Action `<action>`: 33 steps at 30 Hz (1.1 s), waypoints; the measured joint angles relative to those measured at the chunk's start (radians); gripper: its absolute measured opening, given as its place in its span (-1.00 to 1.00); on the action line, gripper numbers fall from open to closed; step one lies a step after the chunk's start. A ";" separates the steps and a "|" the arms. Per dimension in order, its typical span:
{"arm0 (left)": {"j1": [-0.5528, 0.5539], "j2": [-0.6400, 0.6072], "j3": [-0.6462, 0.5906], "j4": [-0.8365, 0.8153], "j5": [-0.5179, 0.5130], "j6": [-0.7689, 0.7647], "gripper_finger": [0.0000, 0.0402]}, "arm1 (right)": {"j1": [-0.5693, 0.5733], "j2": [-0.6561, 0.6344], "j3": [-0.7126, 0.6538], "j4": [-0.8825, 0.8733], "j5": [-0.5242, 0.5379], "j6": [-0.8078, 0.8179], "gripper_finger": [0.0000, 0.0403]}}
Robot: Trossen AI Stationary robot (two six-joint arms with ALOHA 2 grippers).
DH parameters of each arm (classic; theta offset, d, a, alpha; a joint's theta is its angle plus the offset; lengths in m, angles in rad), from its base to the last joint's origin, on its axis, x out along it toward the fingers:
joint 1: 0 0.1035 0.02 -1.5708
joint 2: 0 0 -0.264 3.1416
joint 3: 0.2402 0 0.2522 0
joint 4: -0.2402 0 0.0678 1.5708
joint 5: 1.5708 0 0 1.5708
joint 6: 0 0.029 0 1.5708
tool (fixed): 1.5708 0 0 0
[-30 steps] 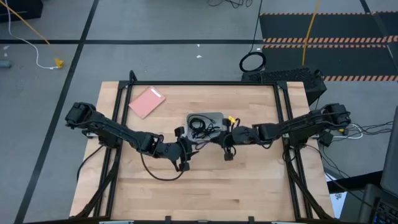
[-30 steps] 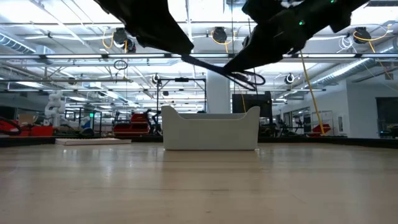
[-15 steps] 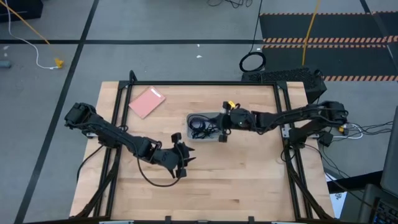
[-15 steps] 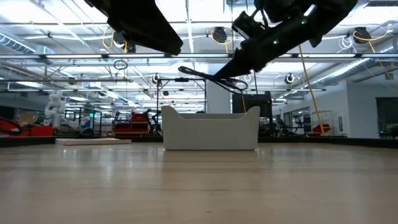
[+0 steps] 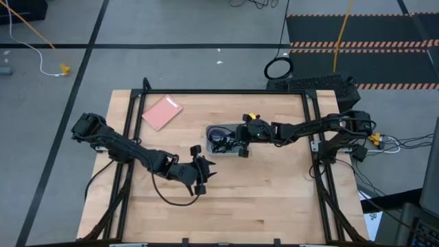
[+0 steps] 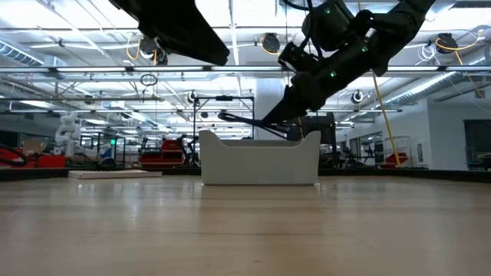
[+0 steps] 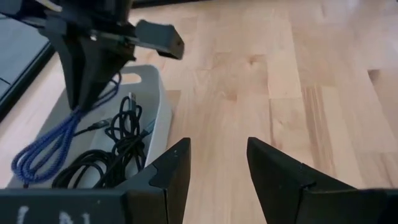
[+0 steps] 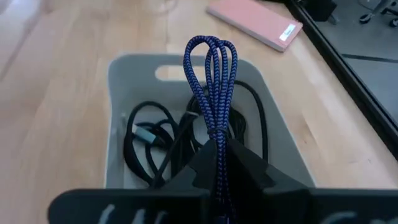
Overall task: Pick and place USB-C Cables
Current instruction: Put the blue charger cable into the gray bin, then return to Home Position
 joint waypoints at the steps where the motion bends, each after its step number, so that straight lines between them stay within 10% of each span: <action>1: 0.004 0.000 0.000 0.006 0.000 0.003 -0.20 | 0.000 0.000 0.000 0.001 0.000 0.009 -0.90; 19: 0.032 0.000 0.000 0.003 0.000 0.031 -0.20 | 0.053 -0.060 0.000 -0.003 0.060 0.068 -0.03; 33: 0.015 -0.107 0.000 -0.208 -0.052 0.044 -0.21 | 0.405 -0.337 -0.103 -0.161 0.094 0.157 -0.22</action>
